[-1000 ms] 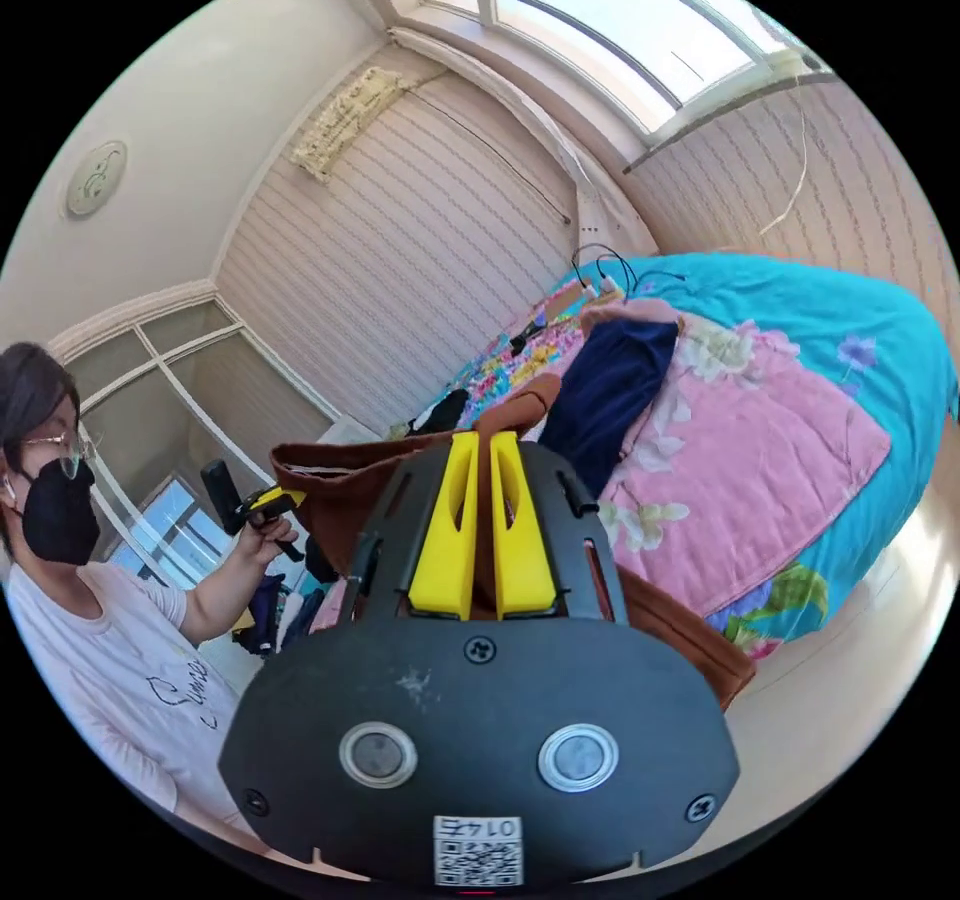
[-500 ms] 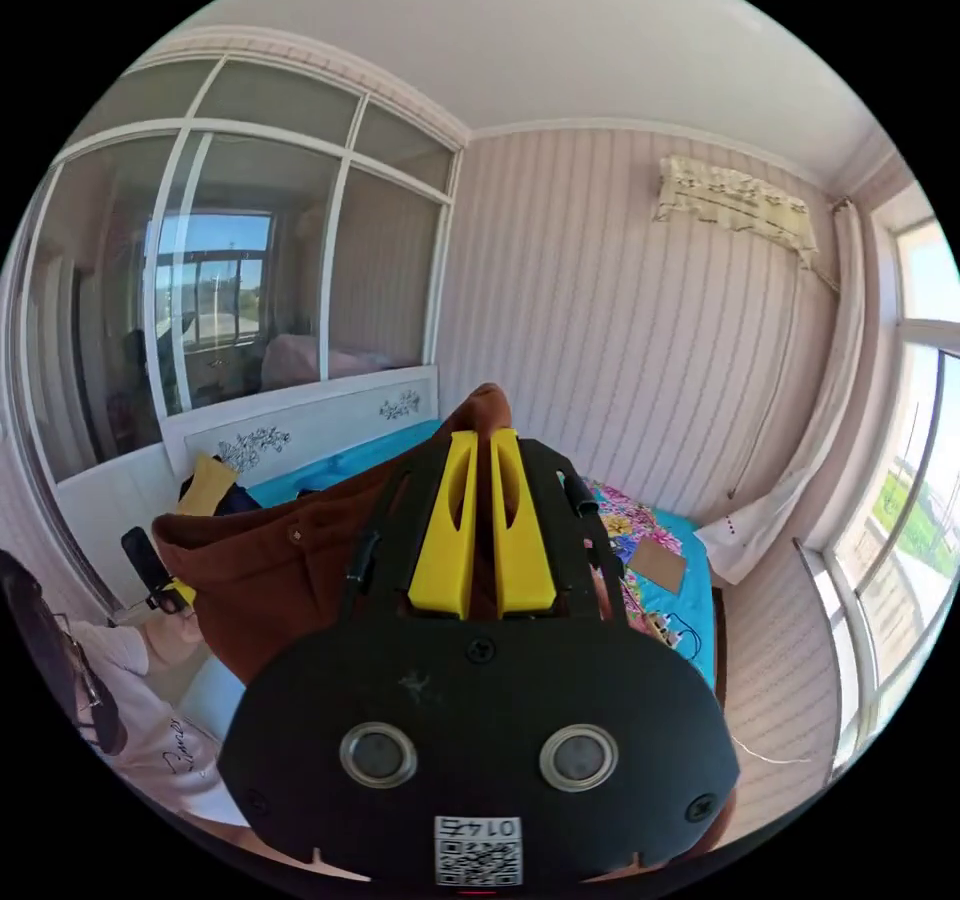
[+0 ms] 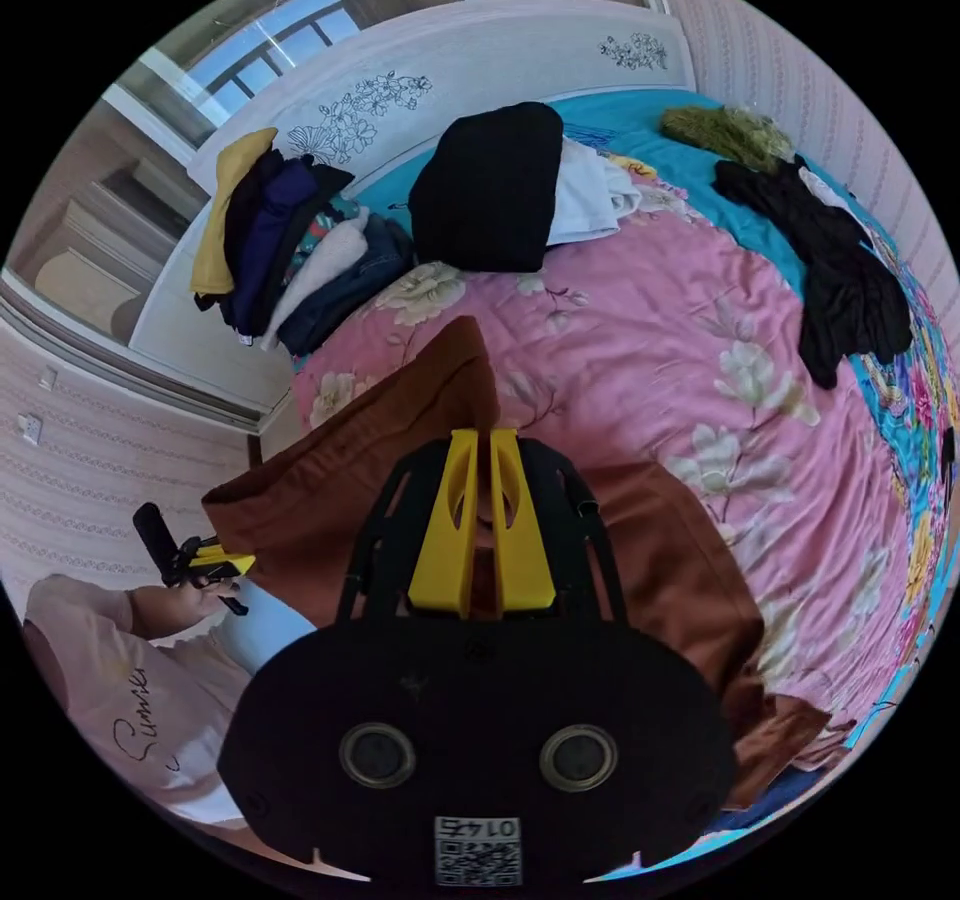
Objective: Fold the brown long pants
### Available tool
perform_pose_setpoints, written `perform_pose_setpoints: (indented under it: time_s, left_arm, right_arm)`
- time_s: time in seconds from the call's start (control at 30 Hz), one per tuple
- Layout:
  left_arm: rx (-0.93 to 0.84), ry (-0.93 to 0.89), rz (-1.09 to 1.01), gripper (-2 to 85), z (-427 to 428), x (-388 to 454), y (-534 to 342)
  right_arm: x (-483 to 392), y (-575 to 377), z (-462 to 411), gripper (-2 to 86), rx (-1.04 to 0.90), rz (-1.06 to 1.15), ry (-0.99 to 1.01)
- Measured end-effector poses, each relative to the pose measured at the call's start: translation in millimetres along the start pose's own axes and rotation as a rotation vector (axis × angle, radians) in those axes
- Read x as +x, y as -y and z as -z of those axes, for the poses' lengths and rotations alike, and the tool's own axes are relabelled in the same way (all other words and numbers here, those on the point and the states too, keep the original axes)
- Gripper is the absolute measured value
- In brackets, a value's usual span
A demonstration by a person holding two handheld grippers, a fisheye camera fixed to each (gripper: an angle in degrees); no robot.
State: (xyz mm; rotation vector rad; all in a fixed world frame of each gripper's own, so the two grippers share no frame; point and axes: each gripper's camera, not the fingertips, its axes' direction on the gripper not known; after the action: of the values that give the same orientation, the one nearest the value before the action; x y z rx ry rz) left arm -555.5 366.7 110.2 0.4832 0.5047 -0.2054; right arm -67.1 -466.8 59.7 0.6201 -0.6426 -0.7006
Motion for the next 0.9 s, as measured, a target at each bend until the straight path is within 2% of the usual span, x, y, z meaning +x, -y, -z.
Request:
perform_pose_setpoints:
  time_s: [0.17,0.3,0.37,0.47,0.5,0.57,0.67,0.77,0.83,0.9]
  left_arm:
    - [0.142,-0.045,0.066,-0.9,41,-42,25]
    - [0.318,0.2,0.026,-0.6,87,-64,48]
    - [0.301,0.311,0.056,-0.3,89,-86,56]
    - [0.112,0.402,0.18,0.7,72,-134,60]
    - [0.076,0.385,0.264,1.2,70,-149,55]
    - [0.102,0.32,0.244,2.0,76,-153,49]
    - [0.064,0.371,0.134,3.4,82,-132,45]
    - [0.045,0.478,0.041,3.5,86,-107,34]
    - [0.054,0.533,0.005,0.6,94,-88,24]
    - [0.052,0.569,-0.064,0.1,95,-65,18]
  right_arm:
    - [-34,71,4,0.9,0.061,0.124,-0.061]
    - [-88,149,-21,1.8,0.058,0.227,-0.019]
    - [-103,165,-39,2.8,0.065,0.206,0.022]
    - [-110,149,-69,3.6,0.043,0.204,0.004]
    - [-103,128,-75,3.8,0.016,0.209,-0.016]
    - [-84,81,-70,4.3,-0.013,0.211,-0.032]
    - [-31,-38,-30,5.1,-0.008,0.158,-0.052]
    - [36,-197,24,5.9,0.006,-0.092,-0.155]
    - [78,-338,65,6.5,0.019,-0.382,-0.188]
    - [92,-439,95,7.6,0.057,-0.598,-0.213]
